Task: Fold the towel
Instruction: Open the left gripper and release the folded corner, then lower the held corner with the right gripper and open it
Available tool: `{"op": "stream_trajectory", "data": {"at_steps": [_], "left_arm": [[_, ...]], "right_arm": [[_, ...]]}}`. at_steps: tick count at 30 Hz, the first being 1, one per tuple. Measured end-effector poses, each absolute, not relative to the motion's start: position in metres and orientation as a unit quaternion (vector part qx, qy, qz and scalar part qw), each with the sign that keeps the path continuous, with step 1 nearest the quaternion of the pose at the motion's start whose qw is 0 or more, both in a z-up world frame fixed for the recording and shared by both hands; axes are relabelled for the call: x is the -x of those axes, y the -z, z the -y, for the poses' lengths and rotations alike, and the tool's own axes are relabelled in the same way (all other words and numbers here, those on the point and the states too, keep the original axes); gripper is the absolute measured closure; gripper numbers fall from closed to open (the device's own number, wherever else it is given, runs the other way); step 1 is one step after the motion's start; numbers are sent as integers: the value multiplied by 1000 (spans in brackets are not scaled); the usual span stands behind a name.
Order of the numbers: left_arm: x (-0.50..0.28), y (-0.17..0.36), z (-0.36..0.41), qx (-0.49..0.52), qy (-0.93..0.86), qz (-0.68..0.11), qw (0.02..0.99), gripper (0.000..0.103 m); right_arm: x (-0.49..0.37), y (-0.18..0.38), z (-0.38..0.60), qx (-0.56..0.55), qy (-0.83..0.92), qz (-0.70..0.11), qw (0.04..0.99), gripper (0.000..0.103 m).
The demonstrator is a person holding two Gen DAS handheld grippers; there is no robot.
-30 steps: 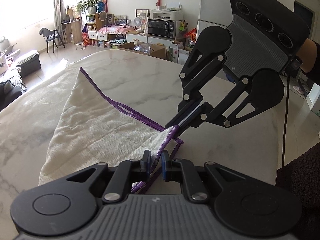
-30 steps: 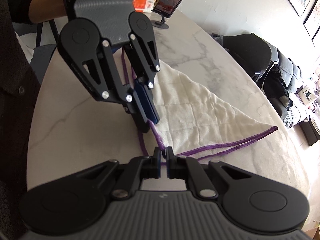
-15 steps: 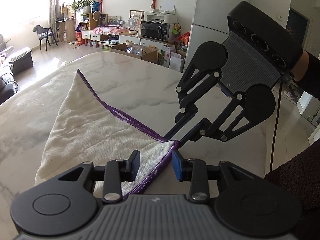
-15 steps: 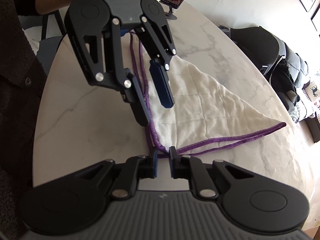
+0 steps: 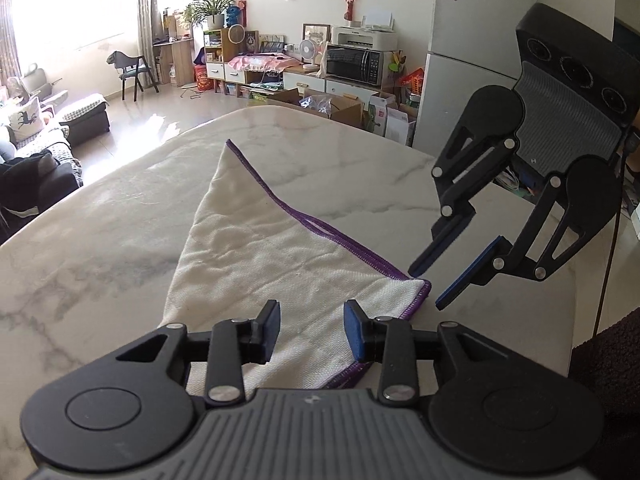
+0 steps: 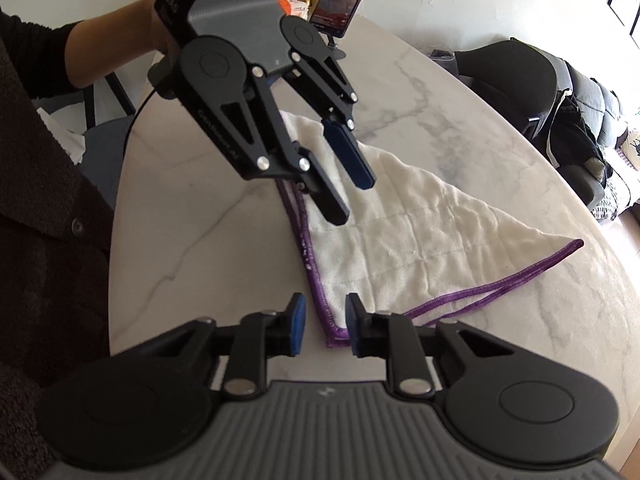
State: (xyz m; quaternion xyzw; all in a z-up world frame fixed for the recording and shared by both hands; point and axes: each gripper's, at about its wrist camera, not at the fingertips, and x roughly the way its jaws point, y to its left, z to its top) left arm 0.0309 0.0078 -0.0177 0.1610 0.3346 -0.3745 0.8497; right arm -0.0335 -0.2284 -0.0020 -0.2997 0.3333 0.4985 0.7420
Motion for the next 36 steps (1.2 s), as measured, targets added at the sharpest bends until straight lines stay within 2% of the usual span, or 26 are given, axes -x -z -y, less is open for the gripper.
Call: {"op": "stream_trajectory", "data": {"at_steps": [4, 18, 25, 28, 36], "left_arm": [[-34, 12, -37, -152, 342, -338, 863, 67], [-19, 4, -137, -87, 261, -359, 892, 67], [-15, 13, -118, -104, 309, -361, 874, 68], [-9, 23, -110, -119, 324, -367, 863, 76], [8, 39, -119, -115, 331, -359, 865, 78]], "right_arm": [[29, 2, 221, 285, -502, -339, 743, 89], [24, -2, 224, 246, -499, -354, 752, 89], [15, -4, 212, 219, -489, -360, 764, 89], [13, 4, 208, 229, -477, -380, 759, 89], [6, 21, 236, 215, -452, -397, 769, 90]]}}
